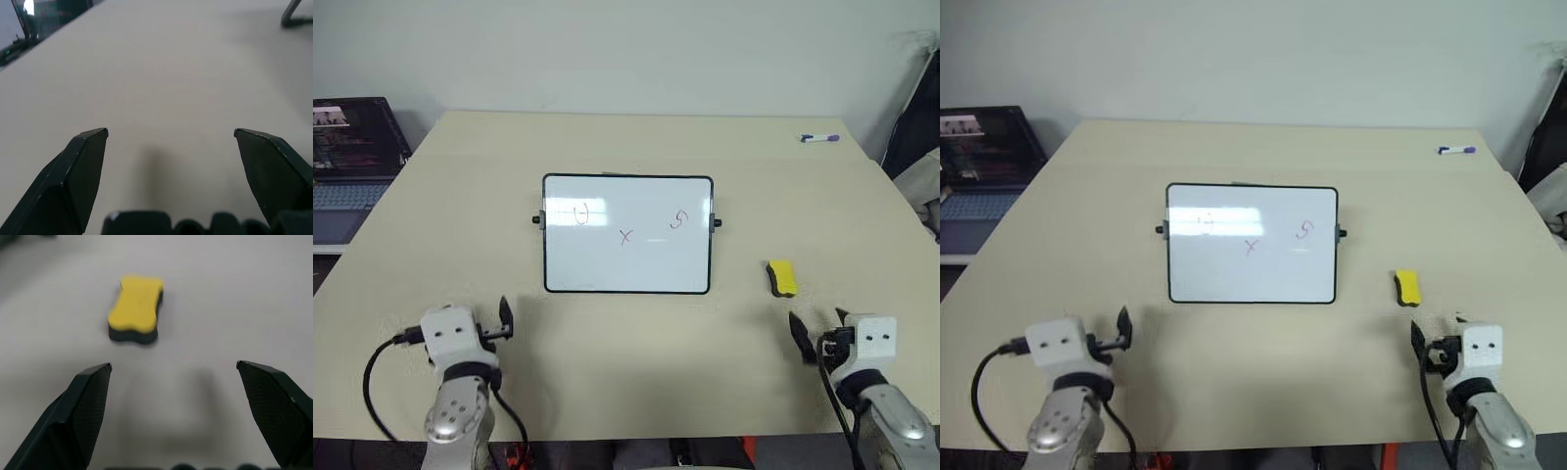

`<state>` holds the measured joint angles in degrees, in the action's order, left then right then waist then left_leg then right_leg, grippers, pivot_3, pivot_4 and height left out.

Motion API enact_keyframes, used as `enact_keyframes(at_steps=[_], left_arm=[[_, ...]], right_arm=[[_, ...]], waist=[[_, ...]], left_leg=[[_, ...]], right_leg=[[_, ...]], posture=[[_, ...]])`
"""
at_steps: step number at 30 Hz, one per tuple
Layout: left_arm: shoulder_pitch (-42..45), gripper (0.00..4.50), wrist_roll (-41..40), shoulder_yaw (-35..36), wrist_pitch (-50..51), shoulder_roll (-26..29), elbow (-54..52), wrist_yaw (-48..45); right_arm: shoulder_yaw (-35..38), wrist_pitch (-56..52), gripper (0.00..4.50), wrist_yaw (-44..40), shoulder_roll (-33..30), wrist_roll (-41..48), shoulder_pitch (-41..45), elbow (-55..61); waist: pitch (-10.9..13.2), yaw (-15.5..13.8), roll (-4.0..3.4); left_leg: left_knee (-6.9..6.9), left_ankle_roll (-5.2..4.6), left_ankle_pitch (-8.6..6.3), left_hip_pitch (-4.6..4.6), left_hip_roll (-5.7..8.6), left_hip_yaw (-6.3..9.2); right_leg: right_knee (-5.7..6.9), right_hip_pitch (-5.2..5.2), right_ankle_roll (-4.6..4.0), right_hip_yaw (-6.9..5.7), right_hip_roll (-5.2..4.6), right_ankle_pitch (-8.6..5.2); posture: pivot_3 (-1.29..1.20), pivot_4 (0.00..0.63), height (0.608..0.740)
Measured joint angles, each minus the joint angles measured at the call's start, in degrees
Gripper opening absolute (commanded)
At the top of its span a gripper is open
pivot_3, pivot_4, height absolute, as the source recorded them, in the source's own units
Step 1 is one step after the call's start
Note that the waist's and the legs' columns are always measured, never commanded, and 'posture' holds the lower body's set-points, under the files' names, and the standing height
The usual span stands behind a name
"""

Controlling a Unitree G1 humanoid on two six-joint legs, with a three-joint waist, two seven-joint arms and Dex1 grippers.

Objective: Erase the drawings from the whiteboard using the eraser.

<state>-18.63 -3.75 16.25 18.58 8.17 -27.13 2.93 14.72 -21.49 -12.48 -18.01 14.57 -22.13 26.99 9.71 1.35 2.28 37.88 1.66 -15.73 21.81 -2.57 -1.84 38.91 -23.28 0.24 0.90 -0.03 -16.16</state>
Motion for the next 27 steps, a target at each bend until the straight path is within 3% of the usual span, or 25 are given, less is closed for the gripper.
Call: enact_keyframes(at_steps=[7,12,15,21,27], left_arm=[[0.5,4.49,3.1,-2.7,-0.5,1.6,0.4,-1.4],[2.1,4.49,3.6,-3.3,-3.9,10.4,-4.8,-8.7],[7.4,4.49,1.7,-1.4,-4.4,13.6,-8.5,-11.7],[23.3,4.49,-4.5,-3.4,-1.5,18.3,-4.0,-20.3],[39.9,4.49,-11.5,-13.8,2.9,19.5,5.1,-33.9]], right_arm=[[0.6,-5.0,4.46,-1.5,-1.2,2.9,2.9,1.0],[3.7,-5.3,4.46,-4.2,-3.3,5.7,4.6,2.2],[3.0,-3.2,4.46,-5.7,-3.6,5.0,6.0,1.9],[0.7,-3.0,4.46,-5.5,-2.4,5.0,12.3,1.2],[2.0,-10.2,4.46,0.6,-0.4,7.1,15.5,4.3]], waist=[[0.0,0.0,0.01],[0.0,0.0,0.05],[0.0,0.0,0.00],[0.0,0.0,-0.06],[0.0,-0.5,-0.06]], left_leg=[[0.00,-0.04,0.01,-0.02,0.03,-0.03],[-0.04,-0.02,0.00,0.06,0.00,0.01],[-0.03,-0.02,0.00,-0.01,0.01,-0.02],[0.03,-0.02,0.02,-0.05,0.03,0.03],[0.03,-0.02,0.02,0.10,0.16,0.02]], right_leg=[[-0.01,-0.01,0.02,0.03,0.00,0.03],[0.00,-0.13,-0.02,0.00,0.03,0.01],[0.00,0.04,-0.01,0.03,0.03,0.01],[0.02,0.02,0.05,0.00,0.10,0.05],[-0.07,-0.03,0.09,0.04,0.08,0.08]], posture=[[0.00,0.150,0.740],[0.00,0.150,0.740],[0.00,0.150,0.740],[0.00,0.150,0.740],[0.00,0.150,0.740]])
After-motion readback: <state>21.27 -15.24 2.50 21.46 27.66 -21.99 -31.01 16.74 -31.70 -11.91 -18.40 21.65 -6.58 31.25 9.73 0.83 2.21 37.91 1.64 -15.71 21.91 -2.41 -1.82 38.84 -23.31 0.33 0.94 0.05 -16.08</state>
